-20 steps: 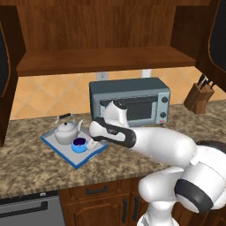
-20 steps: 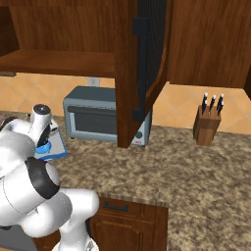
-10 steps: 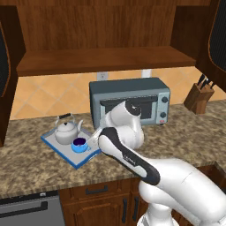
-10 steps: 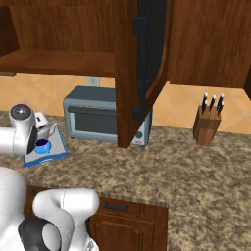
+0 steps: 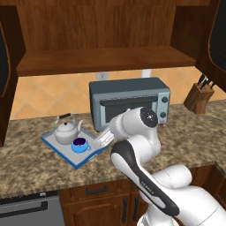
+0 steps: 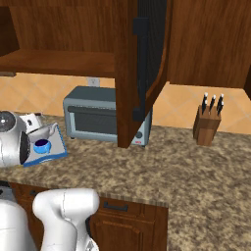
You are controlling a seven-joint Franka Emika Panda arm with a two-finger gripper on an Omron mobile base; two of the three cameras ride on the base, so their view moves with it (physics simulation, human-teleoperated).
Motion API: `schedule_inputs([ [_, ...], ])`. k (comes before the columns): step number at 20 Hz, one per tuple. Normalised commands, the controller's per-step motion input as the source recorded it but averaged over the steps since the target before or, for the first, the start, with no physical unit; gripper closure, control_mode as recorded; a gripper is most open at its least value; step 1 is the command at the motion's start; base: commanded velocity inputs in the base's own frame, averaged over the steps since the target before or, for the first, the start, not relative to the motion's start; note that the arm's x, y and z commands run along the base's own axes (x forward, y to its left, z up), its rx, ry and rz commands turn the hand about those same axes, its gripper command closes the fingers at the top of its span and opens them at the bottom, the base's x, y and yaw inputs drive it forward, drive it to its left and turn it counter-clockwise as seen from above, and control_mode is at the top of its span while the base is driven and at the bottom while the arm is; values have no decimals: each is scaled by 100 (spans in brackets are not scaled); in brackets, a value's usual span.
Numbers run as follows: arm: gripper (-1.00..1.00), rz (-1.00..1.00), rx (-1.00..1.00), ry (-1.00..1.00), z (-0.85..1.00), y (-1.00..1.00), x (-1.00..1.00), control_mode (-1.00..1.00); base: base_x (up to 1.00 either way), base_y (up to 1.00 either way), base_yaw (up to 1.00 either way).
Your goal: Pick the kettle from the counter and place it on the tray. Then pick the mug from the cabinet and place it on the tray. Then close the cabinet doors.
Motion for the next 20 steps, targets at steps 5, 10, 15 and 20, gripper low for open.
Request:
schedule_inputs([
  [5, -100, -3, 2, 0, 48, -20, -43, -100, 0, 0, 0],
  [10, -100, -1, 0, -1, 39, -25, -45, -100, 0, 0, 0],
  [15, -100, 0, 0, -3, 36, -31, -36, -100, 0, 0, 0],
  [20, -100, 0, 0, -13, 36, -21, -35, -100, 0, 0, 0],
])
